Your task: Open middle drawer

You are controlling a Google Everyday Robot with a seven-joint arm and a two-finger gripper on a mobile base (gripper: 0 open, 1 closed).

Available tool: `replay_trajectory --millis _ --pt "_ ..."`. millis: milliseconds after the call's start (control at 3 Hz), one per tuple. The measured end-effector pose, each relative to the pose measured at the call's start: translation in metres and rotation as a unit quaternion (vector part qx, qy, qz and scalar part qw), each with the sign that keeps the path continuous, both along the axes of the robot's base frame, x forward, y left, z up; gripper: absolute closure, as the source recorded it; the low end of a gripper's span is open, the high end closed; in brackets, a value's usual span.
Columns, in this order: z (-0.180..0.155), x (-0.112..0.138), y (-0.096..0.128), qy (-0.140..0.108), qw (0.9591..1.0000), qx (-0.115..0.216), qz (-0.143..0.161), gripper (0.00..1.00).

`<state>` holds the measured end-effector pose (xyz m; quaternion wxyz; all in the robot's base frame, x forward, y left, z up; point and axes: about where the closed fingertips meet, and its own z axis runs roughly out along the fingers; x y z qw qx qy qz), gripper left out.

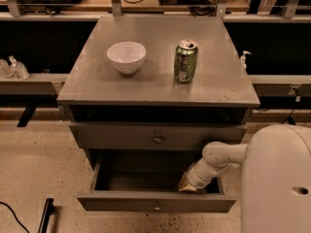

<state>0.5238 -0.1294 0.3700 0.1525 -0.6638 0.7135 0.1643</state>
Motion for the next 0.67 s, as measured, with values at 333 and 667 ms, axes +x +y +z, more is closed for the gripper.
replay_trajectory --millis 333,667 --pt "0.008 -0.02 0.008 0.033 0.999 0.01 0.029 1.0" --pt "0.021 -0.047 0.014 0.074 0.9952 0.015 0.062 1.0"
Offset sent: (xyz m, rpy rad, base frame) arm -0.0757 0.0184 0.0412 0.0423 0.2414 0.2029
